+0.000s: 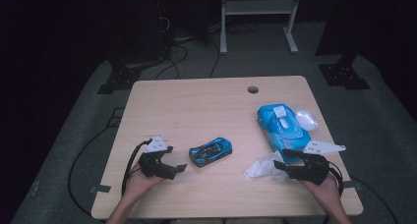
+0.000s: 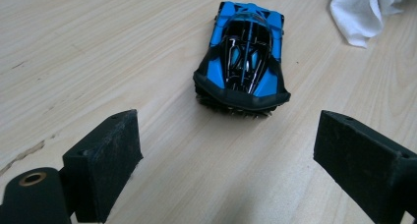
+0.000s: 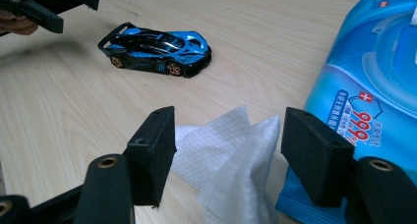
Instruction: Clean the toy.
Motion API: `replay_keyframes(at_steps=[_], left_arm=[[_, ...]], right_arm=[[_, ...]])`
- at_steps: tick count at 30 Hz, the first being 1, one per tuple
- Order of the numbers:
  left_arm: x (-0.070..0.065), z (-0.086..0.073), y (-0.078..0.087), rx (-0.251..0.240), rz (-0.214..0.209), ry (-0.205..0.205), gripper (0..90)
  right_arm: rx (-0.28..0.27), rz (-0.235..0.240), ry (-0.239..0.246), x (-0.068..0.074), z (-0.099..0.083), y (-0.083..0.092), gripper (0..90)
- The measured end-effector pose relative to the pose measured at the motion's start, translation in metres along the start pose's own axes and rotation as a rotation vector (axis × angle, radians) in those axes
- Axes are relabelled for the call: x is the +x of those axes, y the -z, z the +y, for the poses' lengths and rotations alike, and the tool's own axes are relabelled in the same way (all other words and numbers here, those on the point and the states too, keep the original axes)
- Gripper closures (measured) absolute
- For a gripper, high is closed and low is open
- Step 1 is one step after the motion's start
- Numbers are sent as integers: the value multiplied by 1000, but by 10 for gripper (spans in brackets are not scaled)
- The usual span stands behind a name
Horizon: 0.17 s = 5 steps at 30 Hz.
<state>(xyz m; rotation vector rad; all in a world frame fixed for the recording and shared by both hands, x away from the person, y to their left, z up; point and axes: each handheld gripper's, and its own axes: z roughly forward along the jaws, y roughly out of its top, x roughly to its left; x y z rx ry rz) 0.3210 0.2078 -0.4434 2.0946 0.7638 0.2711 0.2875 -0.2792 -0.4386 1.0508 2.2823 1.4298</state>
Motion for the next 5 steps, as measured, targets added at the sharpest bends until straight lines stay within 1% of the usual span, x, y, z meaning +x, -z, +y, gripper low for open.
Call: replay_keyframes(at_steps=[1,4,5], left_arm=[[1,-2,0,-8,-3,9,100],[3,-8,2,-10,9,28,96],[4,-10,3,-19,11,37,96]], right_arm=[[-2,-4,-2,0,0,0,353],[-15,-15,-6,0,-2,1,347],[-21,-17,-13,1,-2,2,346]])
